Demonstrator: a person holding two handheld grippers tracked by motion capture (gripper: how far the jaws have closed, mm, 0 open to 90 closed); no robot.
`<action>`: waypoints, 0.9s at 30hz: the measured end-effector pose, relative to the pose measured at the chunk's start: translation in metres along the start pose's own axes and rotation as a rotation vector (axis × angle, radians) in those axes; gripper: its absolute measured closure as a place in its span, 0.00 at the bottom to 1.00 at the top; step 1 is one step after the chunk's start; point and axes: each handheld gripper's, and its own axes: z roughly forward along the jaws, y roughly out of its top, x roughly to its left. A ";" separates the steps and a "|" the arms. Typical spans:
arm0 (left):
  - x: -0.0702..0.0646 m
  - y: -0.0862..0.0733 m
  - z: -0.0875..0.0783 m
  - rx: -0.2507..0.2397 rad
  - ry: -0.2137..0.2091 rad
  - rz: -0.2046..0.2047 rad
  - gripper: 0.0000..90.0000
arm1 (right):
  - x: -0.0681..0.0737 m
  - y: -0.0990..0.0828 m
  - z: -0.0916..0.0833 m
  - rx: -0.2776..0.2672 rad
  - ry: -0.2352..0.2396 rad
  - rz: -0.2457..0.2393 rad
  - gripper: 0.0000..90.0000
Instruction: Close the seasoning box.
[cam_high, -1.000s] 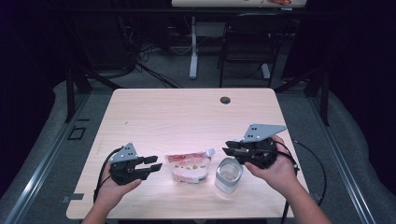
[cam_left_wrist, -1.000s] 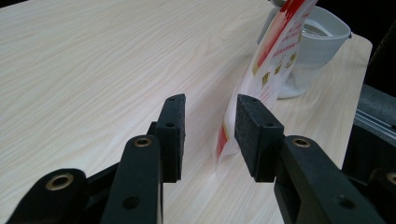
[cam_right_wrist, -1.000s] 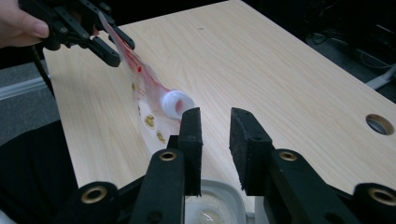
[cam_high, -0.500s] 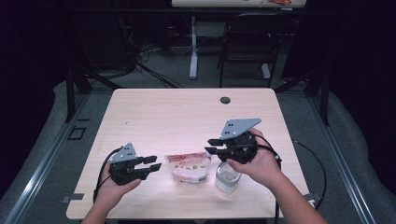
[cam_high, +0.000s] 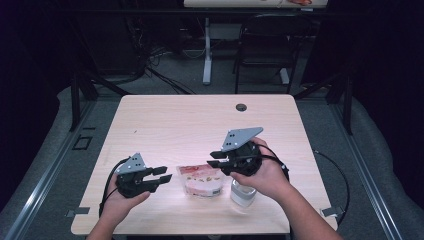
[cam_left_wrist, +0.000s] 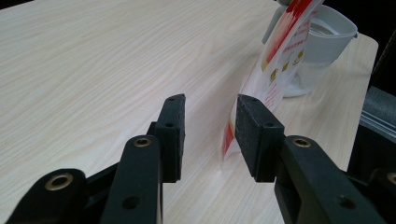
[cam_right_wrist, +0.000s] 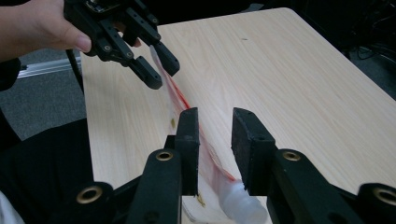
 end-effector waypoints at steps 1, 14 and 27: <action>0.000 0.000 0.000 0.000 -0.001 0.000 0.70 | 0.001 0.001 0.002 0.001 0.004 -0.003 0.80; 0.001 0.000 0.000 0.000 -0.002 0.000 0.70 | 0.013 0.014 0.029 0.029 0.045 -0.041 0.80; 0.003 -0.001 -0.001 0.002 0.001 -0.001 0.70 | 0.020 0.025 0.054 0.056 0.071 -0.055 0.82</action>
